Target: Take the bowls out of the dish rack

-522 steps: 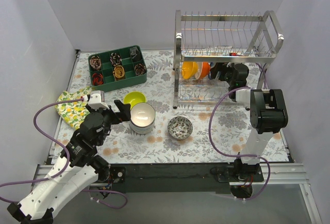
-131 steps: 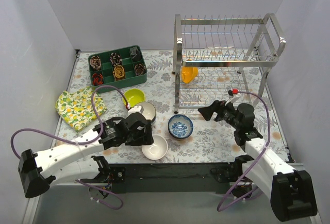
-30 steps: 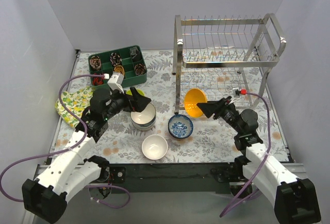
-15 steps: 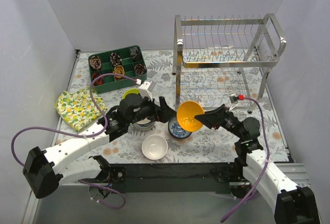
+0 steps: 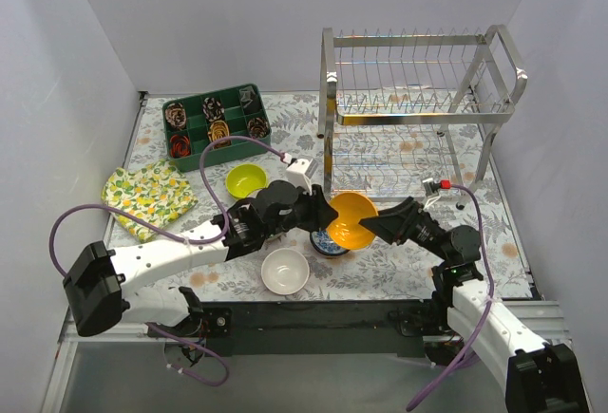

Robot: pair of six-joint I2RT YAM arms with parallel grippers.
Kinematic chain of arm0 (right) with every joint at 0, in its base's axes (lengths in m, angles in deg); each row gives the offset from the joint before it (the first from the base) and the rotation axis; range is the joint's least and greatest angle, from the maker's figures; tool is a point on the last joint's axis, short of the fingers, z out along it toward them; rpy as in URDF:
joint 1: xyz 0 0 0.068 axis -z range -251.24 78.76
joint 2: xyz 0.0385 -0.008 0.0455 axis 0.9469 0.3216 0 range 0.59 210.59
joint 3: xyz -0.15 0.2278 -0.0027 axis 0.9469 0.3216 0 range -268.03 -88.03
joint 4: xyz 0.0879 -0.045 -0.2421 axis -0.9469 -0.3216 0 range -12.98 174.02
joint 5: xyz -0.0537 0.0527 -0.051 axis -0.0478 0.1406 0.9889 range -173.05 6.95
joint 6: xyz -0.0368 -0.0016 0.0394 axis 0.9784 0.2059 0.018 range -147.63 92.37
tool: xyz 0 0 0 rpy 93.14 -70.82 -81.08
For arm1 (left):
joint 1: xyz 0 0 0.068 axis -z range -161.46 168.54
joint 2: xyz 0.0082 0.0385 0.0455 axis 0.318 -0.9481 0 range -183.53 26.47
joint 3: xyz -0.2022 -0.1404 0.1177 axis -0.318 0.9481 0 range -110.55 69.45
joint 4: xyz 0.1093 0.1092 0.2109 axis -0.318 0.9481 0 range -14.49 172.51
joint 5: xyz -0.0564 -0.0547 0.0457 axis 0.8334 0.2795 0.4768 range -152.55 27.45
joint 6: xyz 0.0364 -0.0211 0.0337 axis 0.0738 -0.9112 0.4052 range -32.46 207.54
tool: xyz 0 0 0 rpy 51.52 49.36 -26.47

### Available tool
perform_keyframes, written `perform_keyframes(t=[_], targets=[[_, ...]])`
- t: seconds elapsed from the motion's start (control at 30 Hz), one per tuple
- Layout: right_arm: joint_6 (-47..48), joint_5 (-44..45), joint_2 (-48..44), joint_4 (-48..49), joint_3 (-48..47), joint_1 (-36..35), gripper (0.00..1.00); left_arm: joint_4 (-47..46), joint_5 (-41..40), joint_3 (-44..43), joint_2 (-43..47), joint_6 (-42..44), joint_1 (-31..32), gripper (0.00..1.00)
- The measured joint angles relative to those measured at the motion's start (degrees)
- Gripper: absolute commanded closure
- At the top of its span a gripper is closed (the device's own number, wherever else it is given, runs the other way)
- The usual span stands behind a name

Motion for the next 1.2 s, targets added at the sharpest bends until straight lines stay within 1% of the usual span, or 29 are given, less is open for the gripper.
perform_keyframes(t=[0.07,0.1,0.13,0.17,0.23,0.27,0.33,0.37,0.43,0.47,0.57,0.73,0.97,1.2], targets=[[-0.1,0.0,-0.2,0.2,0.0,0.0,0.66,0.2,-0.6,0.0,0.1,0.3,0.4,0.97],[-0.2,0.0,-0.3,0.4,0.0,0.0,0.64,0.5,-1.1,0.0,0.3,0.3,0.5,1.00],[-0.4,0.0,-0.3,0.6,0.0,0.0,0.62,0.6,-1.2,0.0,0.4,0.1,0.5,1.00],[-0.4,0.2,-0.3,0.6,0.0,0.1,0.57,0.7,-1.0,0.0,0.6,0.0,0.5,1.00],[-0.5,0.5,-0.2,0.5,0.0,0.1,0.51,1.1,-0.9,0.0,1.7,0.4,0.9,1.00],[-0.5,0.4,-0.2,0.6,0.0,0.1,0.41,1.7,-1.0,0.0,2.3,0.5,1.1,1.00],[-0.5,0.2,-0.2,1.0,0.0,-0.2,0.31,2.6,-1.0,0.0,3.4,0.7,1.3,1.00],[-0.4,0.0,-0.2,1.0,0.0,-0.3,0.24,3.3,-1.1,0.0,4.0,0.7,1.4,1.00],[0.2,-0.2,-0.3,1.0,0.0,-0.3,0.16,5.3,-1.6,0.0,5.1,0.7,1.6,1.00],[0.8,-0.2,-0.6,0.8,0.0,-0.3,0.11,7.0,-2.0,0.0,5.9,0.7,1.5,1.00],[2.8,-0.2,-1.3,-0.4,0.0,-0.2,0.05,12.6,-3.4,-0.4,8.2,0.2,1.2,1.00],[8.3,1.1,-2.5,-6.5,0.0,-0.2,0.02,24.3,-4.7,-2.6,10.0,-1.7,1.2,1.00],[19.5,6.9,-4.9,-21.5,-1.9,-0.2,0.01,39.3,-3.4,-3.4,12.5,-6.3,1.2,1.00],[23.6,9.5,-5.3,-26.6,-2.6,-0.2,0.01,49.6,-2.0,-3.0,13.6,-10.4,1.2,1.00]])
